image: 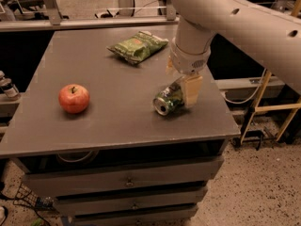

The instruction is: Move green can near apple

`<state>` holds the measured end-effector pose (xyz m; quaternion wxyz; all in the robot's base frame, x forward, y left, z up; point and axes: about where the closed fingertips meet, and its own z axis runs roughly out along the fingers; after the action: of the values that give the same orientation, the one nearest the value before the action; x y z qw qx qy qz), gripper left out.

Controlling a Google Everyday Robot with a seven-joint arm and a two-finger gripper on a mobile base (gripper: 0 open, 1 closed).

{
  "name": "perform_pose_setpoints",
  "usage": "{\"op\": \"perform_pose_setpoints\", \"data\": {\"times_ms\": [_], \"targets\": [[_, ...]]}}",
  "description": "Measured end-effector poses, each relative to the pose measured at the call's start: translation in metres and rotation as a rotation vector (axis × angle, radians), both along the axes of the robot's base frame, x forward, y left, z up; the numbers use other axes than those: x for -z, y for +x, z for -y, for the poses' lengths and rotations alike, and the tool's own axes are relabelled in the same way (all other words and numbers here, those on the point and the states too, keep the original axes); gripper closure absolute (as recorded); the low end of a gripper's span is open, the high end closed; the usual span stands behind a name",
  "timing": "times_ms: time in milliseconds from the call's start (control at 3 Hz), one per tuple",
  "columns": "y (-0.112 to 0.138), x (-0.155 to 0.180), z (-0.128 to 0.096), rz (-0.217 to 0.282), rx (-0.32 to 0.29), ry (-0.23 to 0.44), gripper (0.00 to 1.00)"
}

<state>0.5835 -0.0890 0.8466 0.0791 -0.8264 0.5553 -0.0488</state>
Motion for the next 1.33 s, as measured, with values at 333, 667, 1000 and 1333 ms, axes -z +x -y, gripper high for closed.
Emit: {"op": "perform_pose_setpoints", "data": {"times_ms": [333,667,1000,1333], "targets": [[0.000,-0.004,-0.001,-0.002,-0.001,0.023,0.49],[-0.001,-0.017,-0.012,-0.004,-0.014,0.054,0.80],[-0.002,-0.038,-0.023,-0.008,-0.013,0.096,1.00],[-0.015,-0.072,-0.032,-0.007,-0.046,0.192,1.00]]}}
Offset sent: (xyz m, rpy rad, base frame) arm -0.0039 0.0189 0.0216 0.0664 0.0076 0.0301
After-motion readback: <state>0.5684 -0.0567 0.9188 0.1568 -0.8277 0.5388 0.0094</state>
